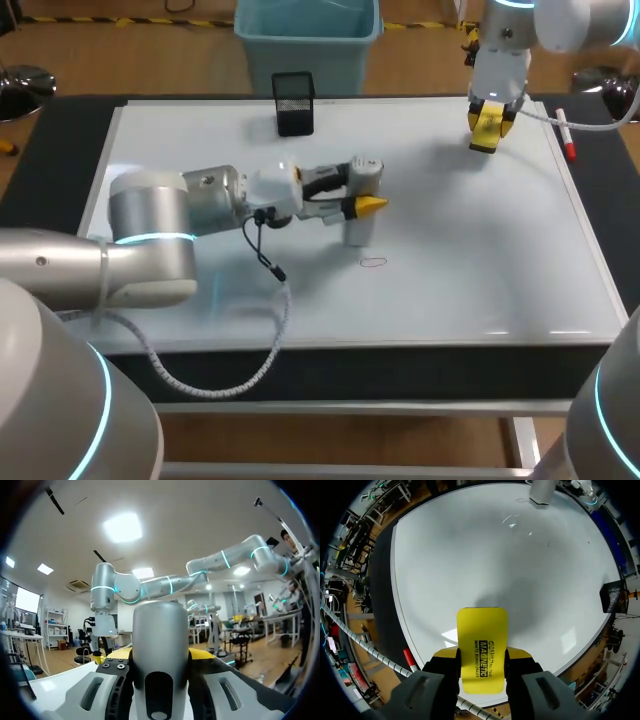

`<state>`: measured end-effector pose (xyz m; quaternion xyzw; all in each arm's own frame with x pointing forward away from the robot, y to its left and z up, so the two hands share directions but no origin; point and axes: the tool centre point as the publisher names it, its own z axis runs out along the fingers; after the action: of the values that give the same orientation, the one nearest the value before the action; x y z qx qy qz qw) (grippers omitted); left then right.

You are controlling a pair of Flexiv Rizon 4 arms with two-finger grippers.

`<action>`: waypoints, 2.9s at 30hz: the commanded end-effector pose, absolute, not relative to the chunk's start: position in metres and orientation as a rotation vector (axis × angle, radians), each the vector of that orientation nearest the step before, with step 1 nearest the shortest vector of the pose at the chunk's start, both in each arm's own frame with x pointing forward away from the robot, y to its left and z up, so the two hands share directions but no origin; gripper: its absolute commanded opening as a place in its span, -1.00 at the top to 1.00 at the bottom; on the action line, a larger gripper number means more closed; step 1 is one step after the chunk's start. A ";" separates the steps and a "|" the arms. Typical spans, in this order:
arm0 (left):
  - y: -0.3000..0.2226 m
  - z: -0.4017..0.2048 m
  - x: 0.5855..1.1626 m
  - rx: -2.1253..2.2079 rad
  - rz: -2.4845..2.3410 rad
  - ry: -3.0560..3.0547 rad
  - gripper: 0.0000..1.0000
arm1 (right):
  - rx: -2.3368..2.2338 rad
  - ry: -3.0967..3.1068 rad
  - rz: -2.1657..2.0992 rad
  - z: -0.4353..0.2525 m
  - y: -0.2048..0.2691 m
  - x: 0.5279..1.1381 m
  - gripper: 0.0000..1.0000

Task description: Pick up the inspection probe, press it on each red-marked spot on the whiteboard one by one, put down the probe, pick up the eraser, and wipe off all the red marks.

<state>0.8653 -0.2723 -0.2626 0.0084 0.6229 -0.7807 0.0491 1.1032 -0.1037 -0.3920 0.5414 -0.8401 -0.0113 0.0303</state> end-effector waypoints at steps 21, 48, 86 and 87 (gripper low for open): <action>-0.114 -0.255 0.955 -0.228 -2.189 1.800 1.00 | 1.670 -2.586 -0.032 -0.391 -0.104 1.104 1.00; -0.074 -0.267 0.972 -0.334 -2.222 1.672 1.00 | 1.670 -2.586 -0.032 -0.391 -0.104 1.104 1.00; -0.074 -0.267 0.972 -0.334 -2.222 1.672 1.00 | 2.474 -1.846 -0.151 -0.378 0.088 0.852 1.00; -0.074 -0.267 0.972 -0.334 -2.222 1.672 1.00 | 2.474 -1.846 -0.151 -0.378 0.088 0.852 1.00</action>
<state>0.9725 -0.0733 -0.2681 -0.1173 0.5887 -0.7818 0.1689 0.8602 0.0921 -0.3831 0.7997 -0.5953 -0.0651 0.0433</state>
